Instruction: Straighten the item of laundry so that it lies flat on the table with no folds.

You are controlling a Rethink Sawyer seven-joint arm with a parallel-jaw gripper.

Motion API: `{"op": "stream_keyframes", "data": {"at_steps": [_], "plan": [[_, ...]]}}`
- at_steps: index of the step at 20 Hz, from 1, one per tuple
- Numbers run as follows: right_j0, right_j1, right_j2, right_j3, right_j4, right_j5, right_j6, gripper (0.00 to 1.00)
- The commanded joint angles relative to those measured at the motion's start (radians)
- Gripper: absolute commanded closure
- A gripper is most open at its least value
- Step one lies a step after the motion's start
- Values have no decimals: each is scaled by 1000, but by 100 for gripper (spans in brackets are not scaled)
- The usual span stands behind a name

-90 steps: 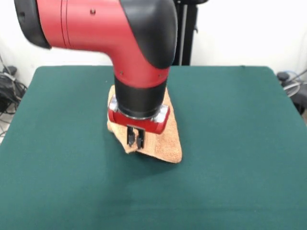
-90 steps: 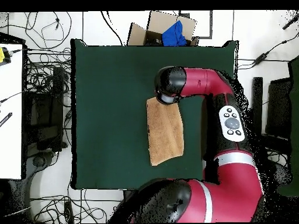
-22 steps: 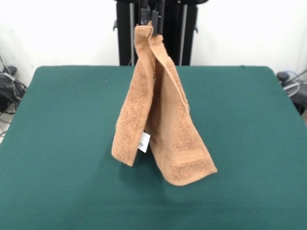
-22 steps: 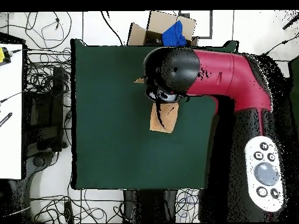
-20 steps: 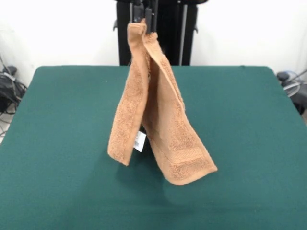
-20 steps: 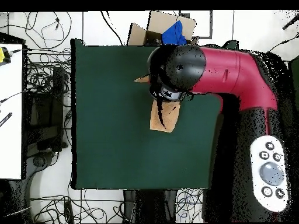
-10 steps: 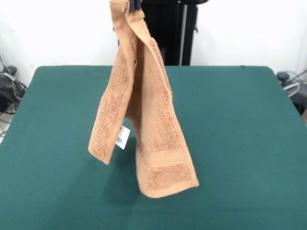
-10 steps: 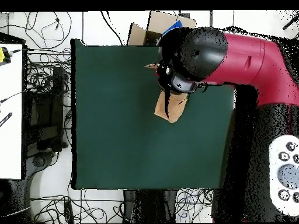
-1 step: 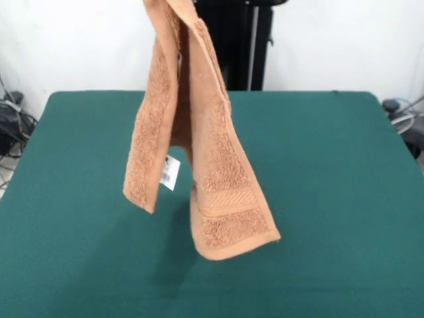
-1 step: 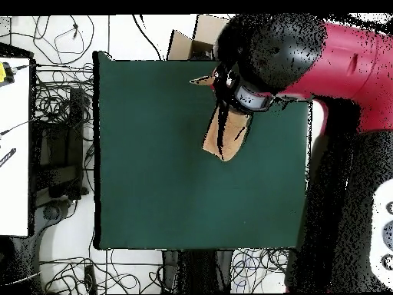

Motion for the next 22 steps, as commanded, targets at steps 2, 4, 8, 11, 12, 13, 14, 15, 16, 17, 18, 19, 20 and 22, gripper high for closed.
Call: {"op": "stream_keyframes", "data": {"at_steps": [2,4,8,11,12,13,14,15,16,17,18,19,20,22], "plan": [[-23,39,39,-52,8,99,-64,100],[-31,46,43,-63,9,101,-78,100],[-38,65,49,-91,4,106,-93,100],[-37,96,56,-116,-11,78,-108,100],[-37,103,57,-121,-12,73,-111,100],[-38,112,58,-125,-14,64,-117,100],[-39,117,59,-129,-15,60,-121,100],[-40,128,61,-141,-20,54,-130,100],[-40,134,61,-147,-23,49,-136,100],[-41,147,64,-162,-28,49,-144,100],[-42,152,65,-168,-29,47,-148,100],[-43,160,67,-178,-29,48,-154,100],[-44,163,67,-181,-29,47,-157,100],[-45,171,69,-192,-30,49,-166,100]]}}
